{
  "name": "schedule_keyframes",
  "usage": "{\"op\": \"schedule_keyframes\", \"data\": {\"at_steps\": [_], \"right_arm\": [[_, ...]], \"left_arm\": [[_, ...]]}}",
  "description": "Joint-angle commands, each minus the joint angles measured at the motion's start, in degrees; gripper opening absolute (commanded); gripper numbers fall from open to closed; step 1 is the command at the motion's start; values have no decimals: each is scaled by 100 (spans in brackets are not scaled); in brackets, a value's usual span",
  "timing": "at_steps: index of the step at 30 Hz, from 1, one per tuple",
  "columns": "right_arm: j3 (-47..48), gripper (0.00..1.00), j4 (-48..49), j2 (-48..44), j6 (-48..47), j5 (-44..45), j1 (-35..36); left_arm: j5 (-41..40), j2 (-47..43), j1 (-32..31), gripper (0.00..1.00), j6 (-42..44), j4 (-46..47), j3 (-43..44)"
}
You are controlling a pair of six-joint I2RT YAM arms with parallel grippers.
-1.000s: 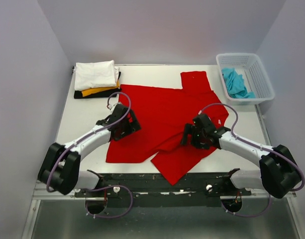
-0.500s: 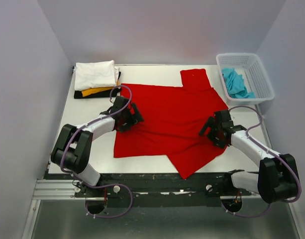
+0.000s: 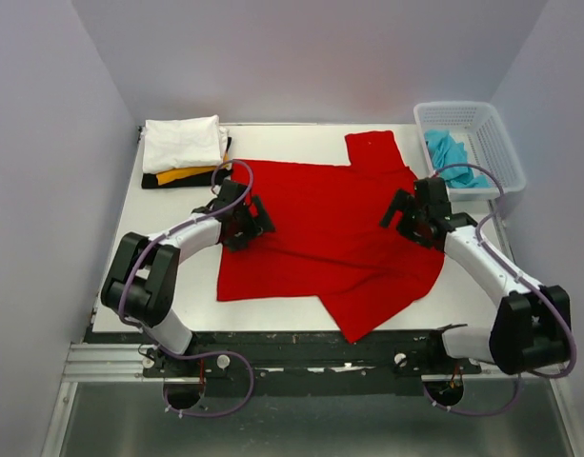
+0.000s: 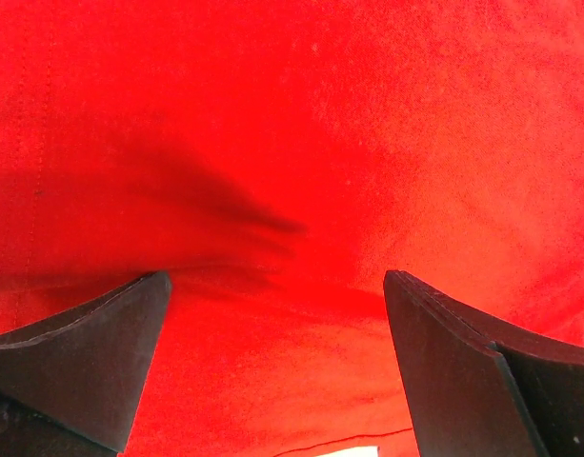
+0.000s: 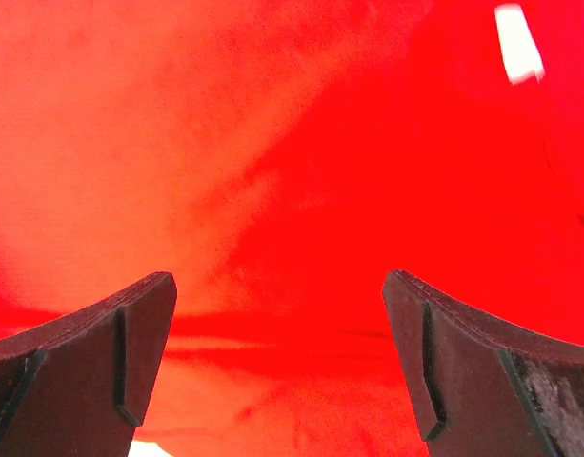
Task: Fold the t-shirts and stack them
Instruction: Flatten out the tshirt
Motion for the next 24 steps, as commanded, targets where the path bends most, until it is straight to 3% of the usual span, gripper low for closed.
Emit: {"op": "schedule_keyframes", "data": {"at_steps": [1,10,24], "right_arm": [[674,100,1328,1314,-301,228,-27],[2472,100,1573,4003,-351,628,-32],[4404,100,1358,5757,-554,658,-160]], "left_arm": [[-80,365,41,99,184,-333,260],[-72,910,270,99,349,-678,941],[232,1620,656,99,757,-965,2130]]}}
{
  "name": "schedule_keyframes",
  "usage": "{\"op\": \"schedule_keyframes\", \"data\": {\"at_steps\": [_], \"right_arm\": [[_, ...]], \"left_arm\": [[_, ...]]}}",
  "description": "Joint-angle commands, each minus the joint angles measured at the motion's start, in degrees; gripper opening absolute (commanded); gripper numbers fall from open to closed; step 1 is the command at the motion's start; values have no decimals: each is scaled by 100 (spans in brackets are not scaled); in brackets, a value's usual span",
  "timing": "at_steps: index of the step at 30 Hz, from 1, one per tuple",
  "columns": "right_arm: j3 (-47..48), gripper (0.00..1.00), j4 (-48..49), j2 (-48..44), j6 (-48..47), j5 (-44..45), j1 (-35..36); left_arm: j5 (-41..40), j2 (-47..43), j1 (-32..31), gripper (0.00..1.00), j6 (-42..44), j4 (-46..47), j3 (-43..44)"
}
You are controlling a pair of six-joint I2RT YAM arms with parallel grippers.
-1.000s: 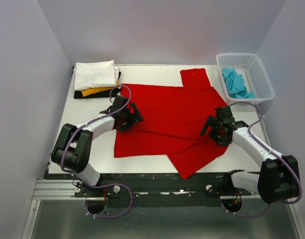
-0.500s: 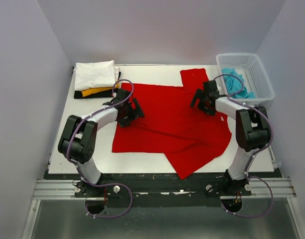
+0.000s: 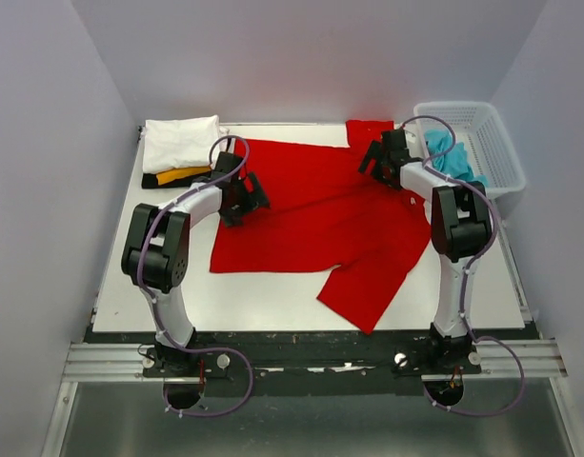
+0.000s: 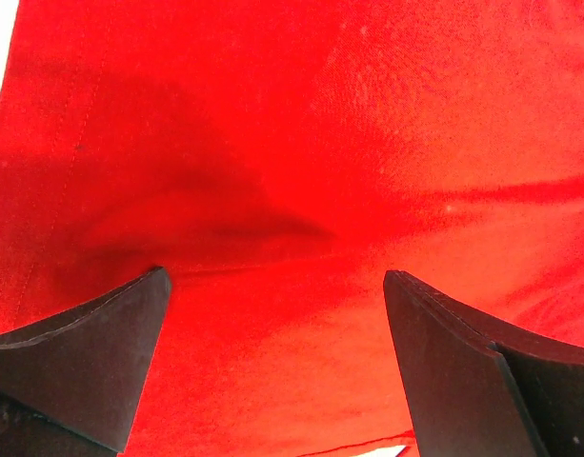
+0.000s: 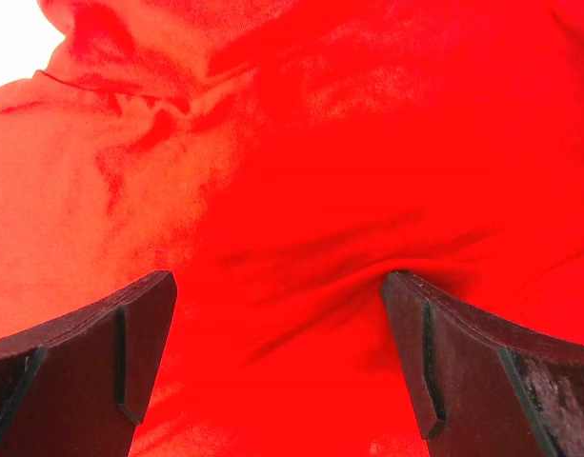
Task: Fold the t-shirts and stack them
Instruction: Flatten out the tshirt, then grab the side of the flattened tshirt closest away from the robot with both arms
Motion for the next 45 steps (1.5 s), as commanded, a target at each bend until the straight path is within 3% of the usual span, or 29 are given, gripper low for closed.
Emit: {"op": "schedule_keyframes", "data": {"at_steps": [1,5,8,10,16,20,24,32,39,45], "right_arm": [[363,100,-540,567,-250,105,-91],[412,100,-801,82,-564,-97,-84],[76,100,-939,-659,-996,-404,-13],[-258,100,-1087,-1277,-1302,-141,208],[-2007,100,-781,-3300,-1241,122,792],[-3131,100,-453,-4625,-828,-224,870],[-3743,100,-423,-5398,-635,-654,888],[-3997,100,-486,-6022,-525,-573,892],[-4016,100,-512,-5983,-464,-428,892],[-3990,100,-555,-5978,-449,-91,894]], "left_arm": [[56,190,46,99,327,-342,371],[129,-280,12,98,378,-293,233],[4,-916,-134,99,402,-379,-6],[-266,-1475,-295,99,366,-469,-339],[-870,-3432,-501,98,-392,-543,-2151],[-1369,-4788,-494,99,-1012,-637,-3449],[-1434,-5613,-135,99,-1284,-13,-4374],[-1422,-4849,489,98,-1637,810,-4686],[-1114,-4325,571,65,-1524,1023,-4541],[-748,-4219,565,59,-1319,1111,-4498]]}}
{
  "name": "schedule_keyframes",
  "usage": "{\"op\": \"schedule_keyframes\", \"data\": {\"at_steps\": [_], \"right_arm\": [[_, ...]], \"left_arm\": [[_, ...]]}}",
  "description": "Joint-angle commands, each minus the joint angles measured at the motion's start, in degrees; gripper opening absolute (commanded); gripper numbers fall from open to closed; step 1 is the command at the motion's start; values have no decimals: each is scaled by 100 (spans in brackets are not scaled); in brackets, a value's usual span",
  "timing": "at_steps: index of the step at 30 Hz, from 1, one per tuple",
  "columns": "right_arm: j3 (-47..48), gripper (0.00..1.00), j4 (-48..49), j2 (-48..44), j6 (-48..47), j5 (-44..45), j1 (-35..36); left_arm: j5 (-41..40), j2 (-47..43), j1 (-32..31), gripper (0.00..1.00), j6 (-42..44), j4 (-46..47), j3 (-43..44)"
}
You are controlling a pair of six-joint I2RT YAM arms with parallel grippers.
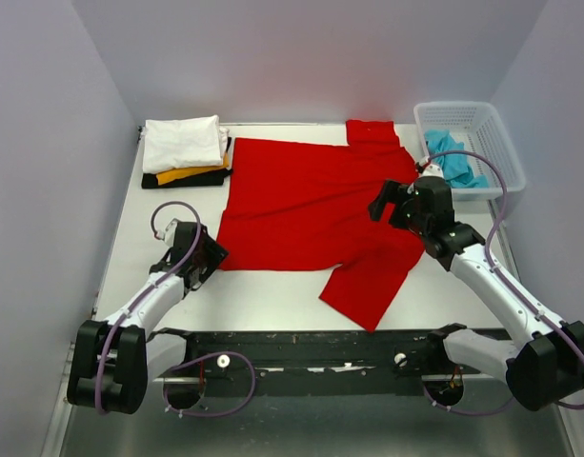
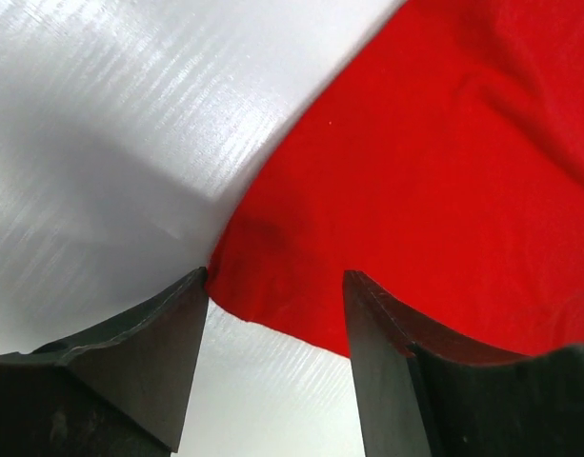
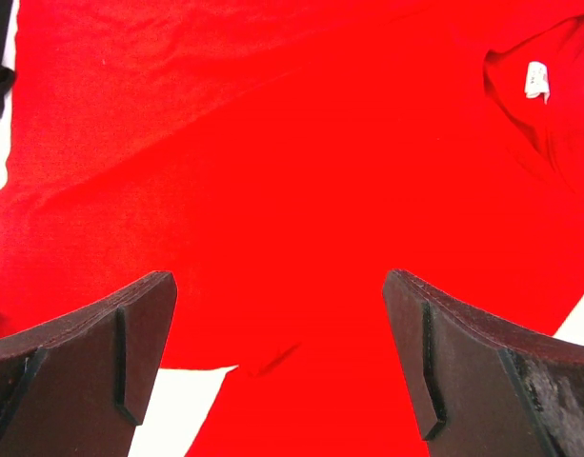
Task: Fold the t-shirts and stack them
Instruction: Grab the side of the flattened tshirt closest away from the robot with both arms
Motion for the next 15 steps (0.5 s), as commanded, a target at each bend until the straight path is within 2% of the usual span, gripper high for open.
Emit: {"op": "schedule_keyframes", "data": {"at_steps": [1,4,7,9,11,15], "right_arm": [[-46,100,-26,-8,86,379,-9],[-50,100,-62,-87,92,403,-2],[-83,100,-75,-191,90,428,-7],[-92,100,-122,-262,80,462,-5],[-83,100,-211,-304,60,442,-7],[-86,98,-565,-320,173,-3,20]], "left_arm": [[367,177,27,57,176,-12,107],[365,348,25,50,231,-79,262],[346,523,25,36,259,-87,410],[333,675,25,21,325,-179,574],[316,815,25,0,369,-310,736],[302,873,25,0,467,-282,790]]}}
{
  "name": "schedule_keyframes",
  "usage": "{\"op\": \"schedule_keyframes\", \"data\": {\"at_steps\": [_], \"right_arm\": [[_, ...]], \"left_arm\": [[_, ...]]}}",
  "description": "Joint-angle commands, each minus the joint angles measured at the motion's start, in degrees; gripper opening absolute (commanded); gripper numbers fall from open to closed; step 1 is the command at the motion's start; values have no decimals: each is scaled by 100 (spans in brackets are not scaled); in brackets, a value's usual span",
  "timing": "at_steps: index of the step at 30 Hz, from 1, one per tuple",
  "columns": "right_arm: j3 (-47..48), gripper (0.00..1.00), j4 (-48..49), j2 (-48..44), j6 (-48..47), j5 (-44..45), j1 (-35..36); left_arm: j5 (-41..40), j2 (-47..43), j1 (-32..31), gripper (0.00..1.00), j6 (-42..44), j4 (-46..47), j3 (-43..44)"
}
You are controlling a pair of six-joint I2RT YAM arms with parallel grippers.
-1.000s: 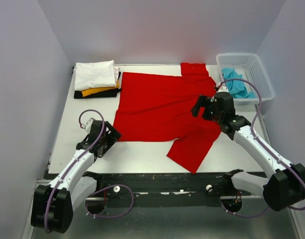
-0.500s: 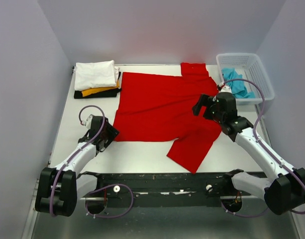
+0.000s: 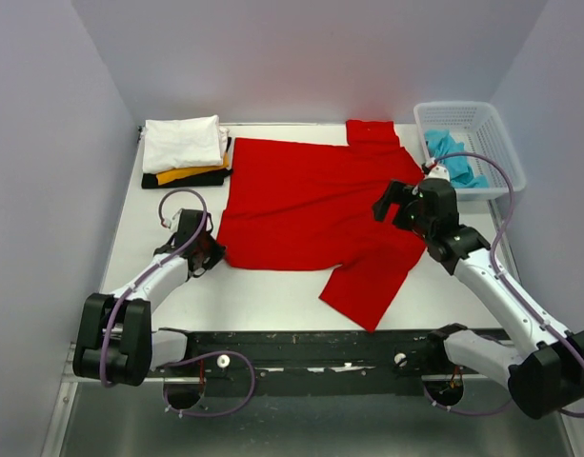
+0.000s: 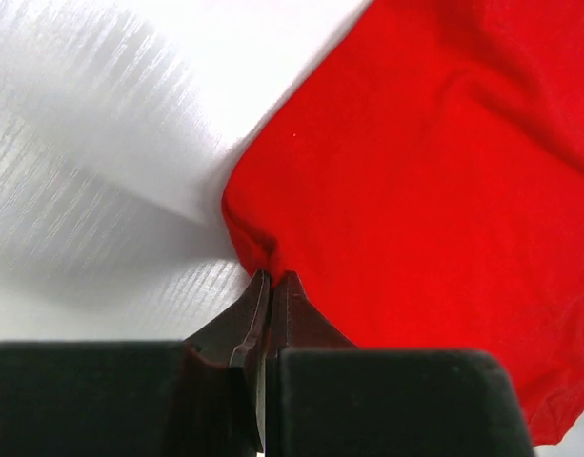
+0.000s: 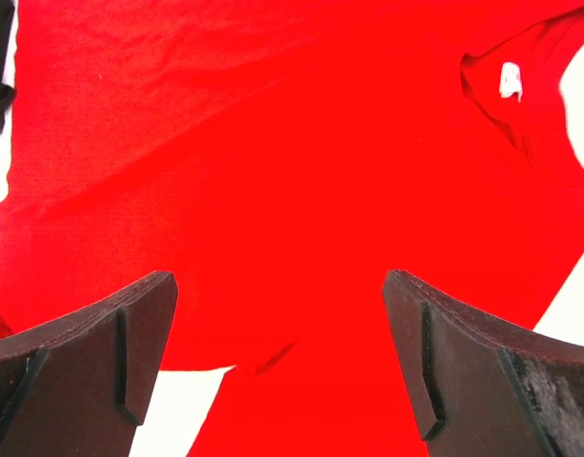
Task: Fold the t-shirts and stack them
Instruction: Grab the side of the flattened tshirt closest away from the robot with both arms
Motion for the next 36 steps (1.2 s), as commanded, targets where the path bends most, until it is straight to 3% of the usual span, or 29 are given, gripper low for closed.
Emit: {"op": "schedule_keyframes", "data": {"at_steps": [1,7,11,17,23,30,33,36], "right_arm": [[-69,96,-576,-53,175,-375,121],[175,94,-2002,861,991,598,2436],[176,90,-3150,1215,1784,1318,3329],[-301,77,-3377,1449,2437,733,4366],[-473,71,-2717,2051,2377,397,4570],[-595,62,-2633,2545,2613,978,4544],[-675,52,-2556,2671,2600,1029,4474],[-718,31,-2557,2697,2575,1016,4462]], "left_arm": [[33,-3,25,0,173,-47,94],[69,-224,20,0,94,111,-124],[86,-297,25,0,103,53,-158],[76,-319,25,0,132,-51,-107],[72,-397,25,0,121,-91,-119],[-50,-560,25,0,103,-133,-165],[-53,-588,25,0,94,-114,-181],[-56,-587,25,0,90,-114,-191]]}}
